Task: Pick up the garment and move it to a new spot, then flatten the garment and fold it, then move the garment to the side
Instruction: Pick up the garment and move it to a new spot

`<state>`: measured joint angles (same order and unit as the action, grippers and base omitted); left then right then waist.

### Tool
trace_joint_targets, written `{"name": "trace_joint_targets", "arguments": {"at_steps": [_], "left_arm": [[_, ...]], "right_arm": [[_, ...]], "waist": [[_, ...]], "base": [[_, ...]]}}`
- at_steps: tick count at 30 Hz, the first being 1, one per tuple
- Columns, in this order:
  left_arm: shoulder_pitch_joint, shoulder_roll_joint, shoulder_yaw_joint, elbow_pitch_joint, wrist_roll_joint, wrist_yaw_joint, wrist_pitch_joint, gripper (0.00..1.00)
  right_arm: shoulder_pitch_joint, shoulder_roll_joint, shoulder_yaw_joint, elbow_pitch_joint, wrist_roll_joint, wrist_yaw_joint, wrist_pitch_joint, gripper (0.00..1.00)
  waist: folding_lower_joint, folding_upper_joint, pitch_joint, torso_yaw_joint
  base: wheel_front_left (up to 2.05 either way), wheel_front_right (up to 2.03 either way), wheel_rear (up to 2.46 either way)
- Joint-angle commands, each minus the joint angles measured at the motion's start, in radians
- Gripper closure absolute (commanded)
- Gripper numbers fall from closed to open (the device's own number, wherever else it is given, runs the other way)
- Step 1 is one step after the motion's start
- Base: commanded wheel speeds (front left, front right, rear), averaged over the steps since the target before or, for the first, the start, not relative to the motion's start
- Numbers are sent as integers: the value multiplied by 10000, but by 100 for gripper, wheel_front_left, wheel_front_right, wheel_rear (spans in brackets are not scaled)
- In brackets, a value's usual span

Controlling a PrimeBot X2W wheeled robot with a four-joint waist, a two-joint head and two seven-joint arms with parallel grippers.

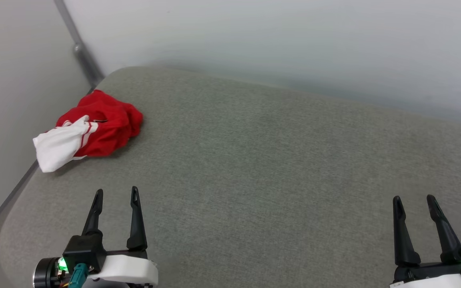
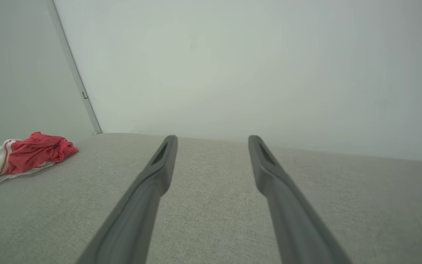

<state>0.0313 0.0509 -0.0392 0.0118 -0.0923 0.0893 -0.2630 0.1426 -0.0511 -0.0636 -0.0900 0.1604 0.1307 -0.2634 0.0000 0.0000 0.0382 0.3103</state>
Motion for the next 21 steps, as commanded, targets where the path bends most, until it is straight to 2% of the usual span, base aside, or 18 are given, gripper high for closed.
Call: {"name": "trace_joint_targets", "arguments": {"at_steps": [1,12,21], "left_arm": [[-123,-9,27,-16,-41,11,-28,0],[-54,-9,168,34,-219,136,-28,0],[-70,-10,397,71,-250,88,-28,0]], "right_arm": [[-74,15,4,-48,-12,1,-21,0],[-159,15,122,-87,-210,1,-21,0],[-155,15,256,-139,-316,-1,-20,0]], "waist": [[0,0,111,529],[0,0,198,1906],[0,0,289,2153]], "base": [[0,0,0],[0,0,0],[0,0,0]]}}
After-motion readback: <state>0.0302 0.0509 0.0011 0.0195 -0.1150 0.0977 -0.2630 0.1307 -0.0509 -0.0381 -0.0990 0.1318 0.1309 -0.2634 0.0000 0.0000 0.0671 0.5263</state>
